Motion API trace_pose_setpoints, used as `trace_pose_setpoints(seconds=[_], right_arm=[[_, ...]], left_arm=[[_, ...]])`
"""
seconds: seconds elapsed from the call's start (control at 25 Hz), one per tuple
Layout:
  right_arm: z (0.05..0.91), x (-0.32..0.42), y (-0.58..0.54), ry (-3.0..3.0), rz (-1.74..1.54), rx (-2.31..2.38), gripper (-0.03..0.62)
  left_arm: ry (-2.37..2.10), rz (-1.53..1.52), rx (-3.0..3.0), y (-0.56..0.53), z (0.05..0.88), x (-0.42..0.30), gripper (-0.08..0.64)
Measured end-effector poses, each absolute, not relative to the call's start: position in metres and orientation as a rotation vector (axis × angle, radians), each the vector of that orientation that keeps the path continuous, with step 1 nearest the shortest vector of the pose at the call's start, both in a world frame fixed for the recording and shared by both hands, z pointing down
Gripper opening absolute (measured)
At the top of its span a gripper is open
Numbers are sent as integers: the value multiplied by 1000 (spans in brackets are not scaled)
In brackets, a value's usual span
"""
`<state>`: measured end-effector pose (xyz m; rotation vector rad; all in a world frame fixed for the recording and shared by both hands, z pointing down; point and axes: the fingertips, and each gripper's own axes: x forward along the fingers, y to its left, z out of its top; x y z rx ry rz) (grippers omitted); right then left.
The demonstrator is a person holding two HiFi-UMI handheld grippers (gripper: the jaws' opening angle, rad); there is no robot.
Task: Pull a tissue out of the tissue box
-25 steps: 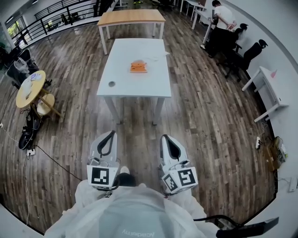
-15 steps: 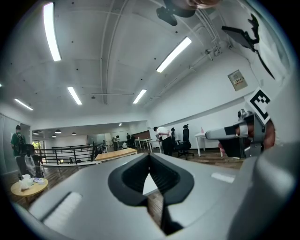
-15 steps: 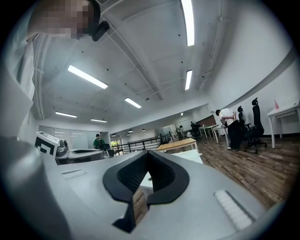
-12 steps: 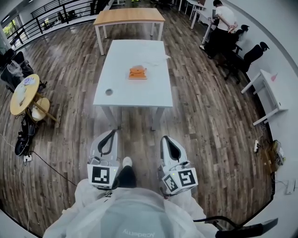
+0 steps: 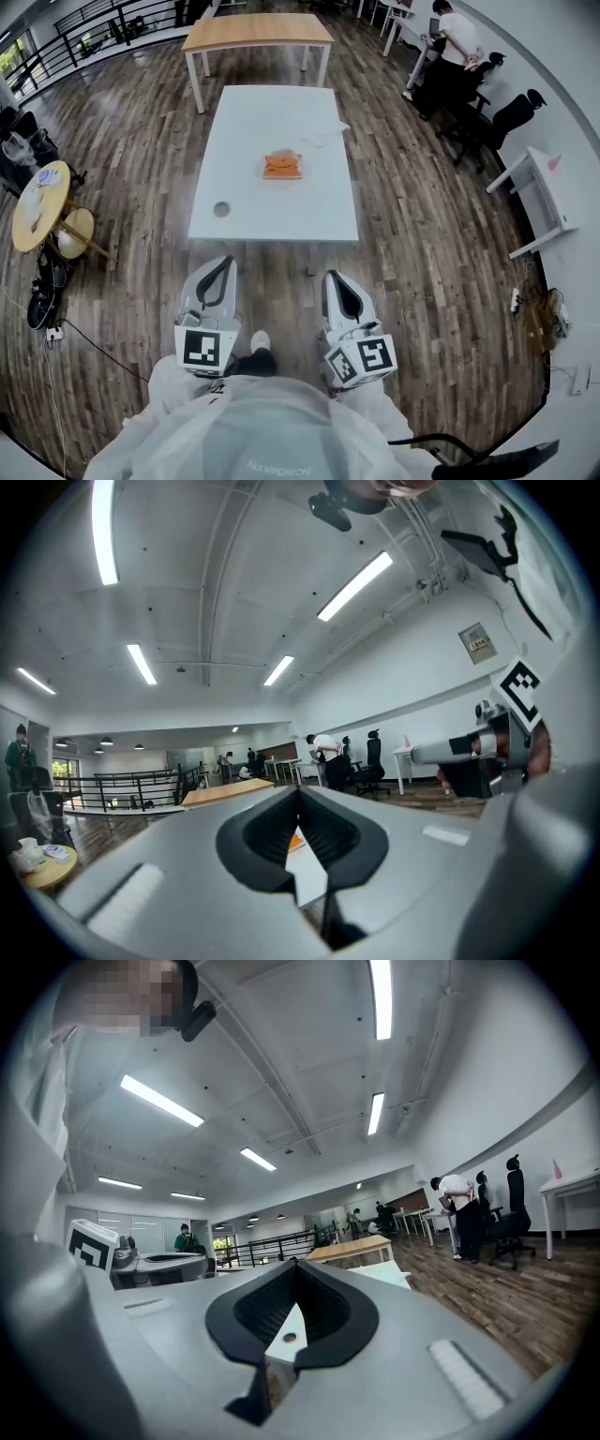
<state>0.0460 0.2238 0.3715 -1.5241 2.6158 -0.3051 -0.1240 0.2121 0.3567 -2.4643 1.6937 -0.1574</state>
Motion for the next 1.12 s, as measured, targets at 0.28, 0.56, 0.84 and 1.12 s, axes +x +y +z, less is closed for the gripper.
trace_pose_setpoints(seconds=[0.28,0.56,0.84,1.12], right_arm=[[375,28,191,2622,-334,-1533,2],[377,15,158,2610,-337,-1544,2],[374,8,133,2596,-334,-1561,2],[379,11,123,2592,-344,-1606,2]], left_arm=[[1696,-168,-2483,178,361,-141,0],[1689,-167,-2490,147,363,-157,0],[1658,-158,-2501,119,364,-163,0],[1655,-152,-2545,102,375,-165,0]])
